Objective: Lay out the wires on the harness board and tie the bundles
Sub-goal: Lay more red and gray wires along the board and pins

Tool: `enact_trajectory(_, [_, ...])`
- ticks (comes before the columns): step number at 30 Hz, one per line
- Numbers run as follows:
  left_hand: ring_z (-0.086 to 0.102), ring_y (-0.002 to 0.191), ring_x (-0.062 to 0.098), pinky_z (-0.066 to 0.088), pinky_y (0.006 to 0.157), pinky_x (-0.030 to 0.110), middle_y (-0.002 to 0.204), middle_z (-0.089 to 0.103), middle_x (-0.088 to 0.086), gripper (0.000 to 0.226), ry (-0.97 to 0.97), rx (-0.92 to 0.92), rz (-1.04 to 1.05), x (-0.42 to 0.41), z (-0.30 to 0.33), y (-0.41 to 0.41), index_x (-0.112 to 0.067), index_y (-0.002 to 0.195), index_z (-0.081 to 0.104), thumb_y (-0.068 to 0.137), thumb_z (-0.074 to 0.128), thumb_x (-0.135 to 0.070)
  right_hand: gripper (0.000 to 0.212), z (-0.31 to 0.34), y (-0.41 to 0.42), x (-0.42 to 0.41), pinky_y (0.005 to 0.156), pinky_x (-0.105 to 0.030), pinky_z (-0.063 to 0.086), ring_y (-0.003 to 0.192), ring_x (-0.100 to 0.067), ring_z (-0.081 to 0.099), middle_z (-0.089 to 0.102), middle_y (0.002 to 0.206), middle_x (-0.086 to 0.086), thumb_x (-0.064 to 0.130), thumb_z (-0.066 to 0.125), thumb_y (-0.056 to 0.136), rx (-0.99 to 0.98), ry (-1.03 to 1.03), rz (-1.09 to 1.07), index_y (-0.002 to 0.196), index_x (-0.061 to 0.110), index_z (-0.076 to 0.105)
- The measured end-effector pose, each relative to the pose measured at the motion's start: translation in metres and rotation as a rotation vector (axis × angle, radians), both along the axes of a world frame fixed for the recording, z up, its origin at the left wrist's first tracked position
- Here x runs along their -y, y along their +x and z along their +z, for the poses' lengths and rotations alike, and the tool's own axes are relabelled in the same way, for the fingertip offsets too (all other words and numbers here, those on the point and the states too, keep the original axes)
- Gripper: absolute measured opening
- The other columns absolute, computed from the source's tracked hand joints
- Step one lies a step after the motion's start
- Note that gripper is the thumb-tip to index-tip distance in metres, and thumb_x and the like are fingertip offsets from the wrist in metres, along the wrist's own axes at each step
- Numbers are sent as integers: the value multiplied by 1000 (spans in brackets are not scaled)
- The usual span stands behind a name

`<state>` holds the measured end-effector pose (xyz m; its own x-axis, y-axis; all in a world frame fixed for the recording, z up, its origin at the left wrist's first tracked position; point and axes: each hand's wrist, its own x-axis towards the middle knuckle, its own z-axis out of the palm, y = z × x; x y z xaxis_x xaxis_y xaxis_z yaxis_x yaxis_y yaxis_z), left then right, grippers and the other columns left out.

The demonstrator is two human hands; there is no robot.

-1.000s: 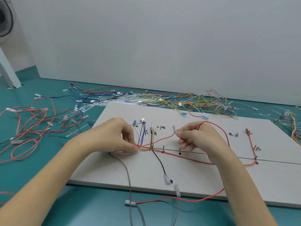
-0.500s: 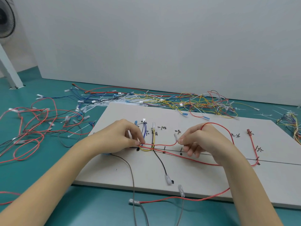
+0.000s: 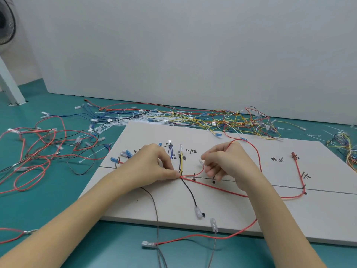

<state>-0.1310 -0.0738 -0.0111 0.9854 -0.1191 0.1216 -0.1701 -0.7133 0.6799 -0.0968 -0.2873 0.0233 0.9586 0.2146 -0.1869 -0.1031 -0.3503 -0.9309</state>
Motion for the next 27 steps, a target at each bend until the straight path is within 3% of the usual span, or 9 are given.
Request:
enact_trajectory(3, [56,68,-4,45,62,26,67,63,-24,18,26,-5,33,2,-2,0,-31,64,74,68,83,-46,10,0,2,-7,36,-18,42,41,-19,62,65,53,-15,-4,59,80,-27,50,-24,82,-10,67])
enact_trajectory(7, [53,62,-3,42,59,25,74,63,-25,14,66,28,5,3,-2,-1,-32,72,70,72,81,-41,13,3,3,0,41,-17,48,52,-19,68,71,65,-15,-2,55,84,-129,146,34,87,-4,68])
enact_trajectory(11, [49,59,-3,38,62,25,79,64,-23,24,64,-5,-55,5,-1,-2,-42,99,65,79,76,-35,14,8,2,11,43,-16,50,59,-17,71,73,74,-16,1,57,86,-192,254,90,90,-1,70])
enact_trajectory(15, [49,82,-7,42,79,25,95,57,-20,40,207,-80,-104,5,3,0,-43,128,57,89,66,-40,13,10,3,9,48,-15,52,73,-20,74,75,88,-17,3,61,87,-264,381,119,94,-2,70])
enact_trajectory(17, [49,94,3,42,91,29,103,51,-15,43,267,-124,-127,6,6,2,-40,133,54,91,62,-41,15,9,4,7,55,-17,56,83,-23,74,74,96,-19,1,59,88,-320,516,120,99,-6,67])
enact_trajectory(20, [47,96,8,41,96,34,115,39,-13,44,308,-168,-153,7,9,3,-39,136,51,93,59,-42,20,5,6,5,69,-21,58,94,-28,72,71,105,-22,-3,52,92,-340,644,133,107,-10,62])
enact_trajectory(23, [46,113,7,41,102,38,141,27,-19,42,362,-132,-193,7,9,3,-37,136,51,95,55,-42,20,4,8,4,66,-20,58,92,-24,72,73,102,-19,4,48,98,-226,510,172,107,-6,62])
enact_trajectory(25, [33,136,5,35,109,37,154,18,-24,44,393,-123,-226,6,8,5,-35,140,48,96,54,-41,21,5,7,3,60,-20,57,81,-22,74,74,92,-17,8,49,99,-103,338,148,103,-5,64])
enact_trajectory(27, [22,143,3,28,115,34,157,16,-23,47,389,-134,-247,4,8,9,-33,142,46,96,55,-40,22,5,7,-1,53,-21,56,63,-20,72,73,77,-16,8,48,100,6,183,102,96,-6,65])
